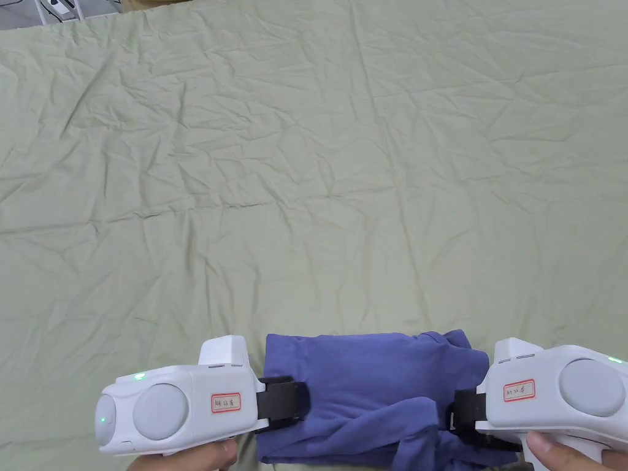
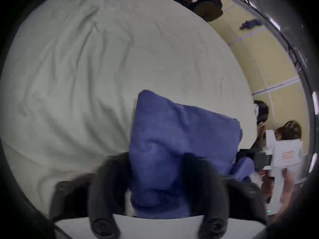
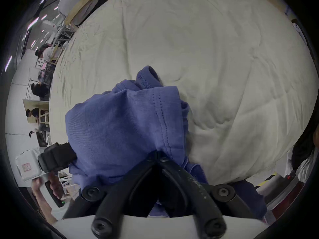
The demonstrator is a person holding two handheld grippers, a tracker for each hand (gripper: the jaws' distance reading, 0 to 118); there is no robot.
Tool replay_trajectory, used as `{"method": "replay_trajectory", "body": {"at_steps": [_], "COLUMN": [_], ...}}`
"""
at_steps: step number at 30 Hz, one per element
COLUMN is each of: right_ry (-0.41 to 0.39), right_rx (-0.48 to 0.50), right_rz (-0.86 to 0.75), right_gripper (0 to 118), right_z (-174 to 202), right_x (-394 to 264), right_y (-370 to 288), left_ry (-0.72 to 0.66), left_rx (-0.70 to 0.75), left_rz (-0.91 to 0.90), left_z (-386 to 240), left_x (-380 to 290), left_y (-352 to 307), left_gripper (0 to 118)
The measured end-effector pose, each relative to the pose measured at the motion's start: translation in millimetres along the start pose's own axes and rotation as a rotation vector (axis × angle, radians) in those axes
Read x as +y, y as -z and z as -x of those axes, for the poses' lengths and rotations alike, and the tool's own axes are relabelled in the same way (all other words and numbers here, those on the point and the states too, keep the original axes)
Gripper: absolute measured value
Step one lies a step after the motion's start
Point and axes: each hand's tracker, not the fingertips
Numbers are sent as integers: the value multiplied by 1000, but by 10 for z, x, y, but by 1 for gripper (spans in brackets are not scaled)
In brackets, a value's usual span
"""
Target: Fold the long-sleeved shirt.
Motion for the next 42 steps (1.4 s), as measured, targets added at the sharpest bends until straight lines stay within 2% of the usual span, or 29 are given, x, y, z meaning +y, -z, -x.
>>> {"method": "replay_trajectory", "body": {"at_steps": [6, 8, 12, 16, 22, 26, 30, 32, 35, 38, 41, 42], "right_ry": [-28, -28, -37, -91, -187, -202, -283, -332, -382, -406, -420, -423], "right_rx": [-36, -23, -3, 27, 104, 193, 264, 266, 259, 256, 279, 279], "right_rz": [-54, -70, -105, -127, -147, -120, -48, -42, -39, -18, -6, -17], "right_gripper": [2, 2, 2, 2, 2, 2, 2, 2, 2, 2, 2, 2], "right_z": [264, 339, 518, 815, 1565, 2207, 2777, 3010, 3268, 3427, 3481, 3491], "right_x": [-117, -156, -230, -254, -371, -575, -789, -887, -1003, -1082, -1122, -1127], "right_y": [-202, -285, -449, -541, -527, -324, -159, -112, -24, 60, 60, 41], "left_ry": [10, -29, 6, -49, -131, -221, -313, -345, -351, -416, -431, -455], "left_rx": [-18, -87, -71, -113, 10, 113, 192, 229, 270, 322, 289, 283], "left_rz": [-54, -66, -123, -165, -227, -232, -266, -248, -239, -219, -239, -262], "left_z": [-33, -20, -90, 98, 807, 1529, 2264, 2585, 2949, 3158, 3250, 3251], "left_x": [-143, -158, -234, -193, -118, -125, -167, -208, -298, -413, -523, -543], "left_y": [-311, -423, -633, -893, -1391, -1760, -2090, -2206, -2262, -2228, -2192, -2183], "left_gripper": [6, 5, 4, 4, 3, 3, 3, 3, 3, 3, 5, 22]}}
